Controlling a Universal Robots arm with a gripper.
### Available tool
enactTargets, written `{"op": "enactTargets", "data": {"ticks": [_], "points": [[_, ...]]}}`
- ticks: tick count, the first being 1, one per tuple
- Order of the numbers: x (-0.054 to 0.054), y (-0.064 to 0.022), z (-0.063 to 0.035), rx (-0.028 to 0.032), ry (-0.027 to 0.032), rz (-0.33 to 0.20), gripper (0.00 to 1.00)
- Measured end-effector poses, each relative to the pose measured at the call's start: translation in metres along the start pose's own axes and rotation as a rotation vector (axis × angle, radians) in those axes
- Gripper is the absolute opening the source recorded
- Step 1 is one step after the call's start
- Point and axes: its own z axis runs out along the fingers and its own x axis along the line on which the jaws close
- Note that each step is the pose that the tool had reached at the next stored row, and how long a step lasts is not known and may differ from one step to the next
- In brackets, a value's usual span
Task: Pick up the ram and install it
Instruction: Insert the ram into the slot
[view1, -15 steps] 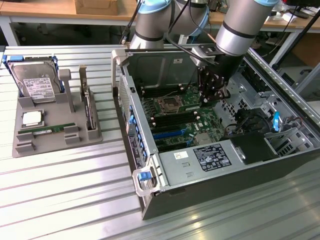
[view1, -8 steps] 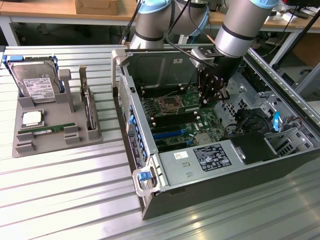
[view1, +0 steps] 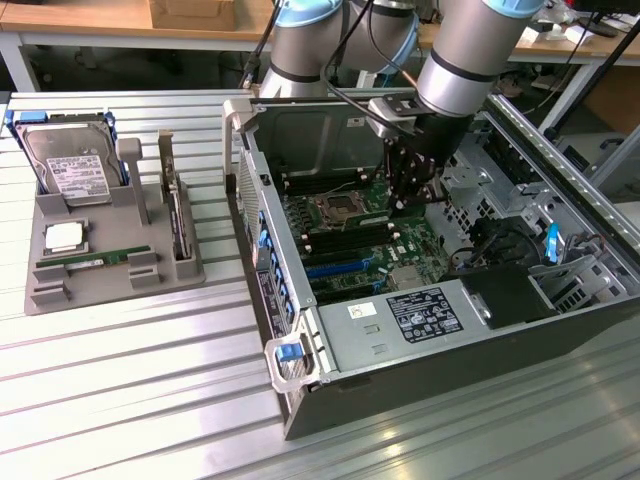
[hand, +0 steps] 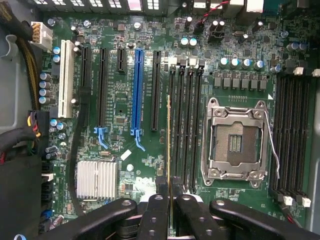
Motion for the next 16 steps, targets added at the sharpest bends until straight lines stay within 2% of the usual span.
{"op": "enactTargets", "data": {"ticks": [3, 5, 9, 10, 11, 12, 16], "points": [[0.000, 0.0032, 0.0033, 0.0000, 0.0000, 0.000, 0.13], [-0.001, 0.0100, 0.0064, 0.0000, 0.0001, 0.000, 0.13], [-0.001, 0.0169, 0.0108, -0.0001, 0.0004, 0.001, 0.13], [-0.001, 0.0190, 0.0117, -0.0001, 0.0023, 0.001, 0.13], [-0.001, 0.0231, 0.0135, -0.0004, 0.0090, 0.003, 0.13], [-0.001, 0.0242, 0.0149, -0.0007, 0.0106, 0.009, 0.13], [-0.001, 0.0275, 0.0206, -0.0015, 0.0104, 0.055, 0.13]]}}
